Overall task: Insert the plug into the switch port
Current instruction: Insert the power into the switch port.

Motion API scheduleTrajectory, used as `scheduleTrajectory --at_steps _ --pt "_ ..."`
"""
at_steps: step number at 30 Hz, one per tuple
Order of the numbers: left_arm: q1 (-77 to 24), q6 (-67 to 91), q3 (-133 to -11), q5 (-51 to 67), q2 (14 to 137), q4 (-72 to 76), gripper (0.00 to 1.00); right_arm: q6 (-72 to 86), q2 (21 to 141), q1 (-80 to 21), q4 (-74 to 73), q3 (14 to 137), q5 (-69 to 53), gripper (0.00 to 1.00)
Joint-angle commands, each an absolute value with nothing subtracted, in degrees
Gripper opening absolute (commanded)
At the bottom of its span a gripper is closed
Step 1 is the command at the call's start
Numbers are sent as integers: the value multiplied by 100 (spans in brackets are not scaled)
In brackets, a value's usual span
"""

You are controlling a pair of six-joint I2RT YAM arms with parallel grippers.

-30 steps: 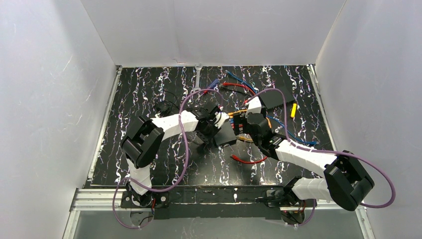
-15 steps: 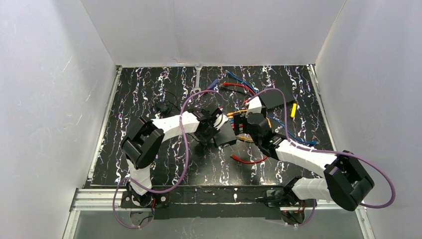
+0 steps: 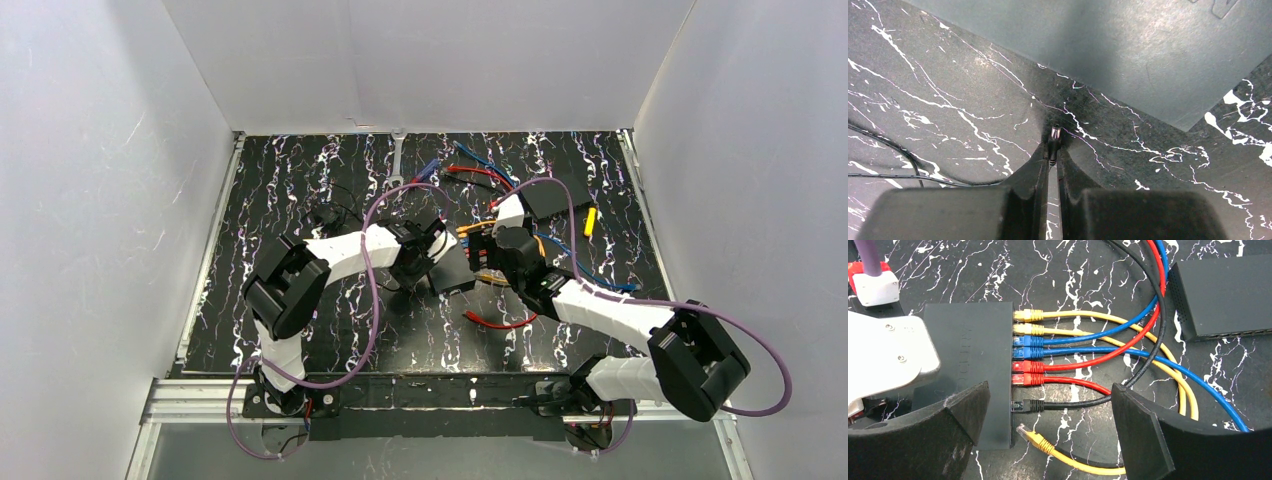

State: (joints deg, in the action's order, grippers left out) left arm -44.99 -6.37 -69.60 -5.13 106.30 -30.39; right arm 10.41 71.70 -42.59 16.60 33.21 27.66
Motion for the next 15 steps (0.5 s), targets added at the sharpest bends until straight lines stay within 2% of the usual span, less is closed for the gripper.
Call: scheduleTrajectory --at_steps 1,15 --pt "-4483 -451 -6576 -275 10696 -3080 0 1200 7217 -4181 1758 3606 2569 99" --pt "-4485 209 -5837 509 10439 -1361 0 1699 7938 -3893 1124 4153 1345 99"
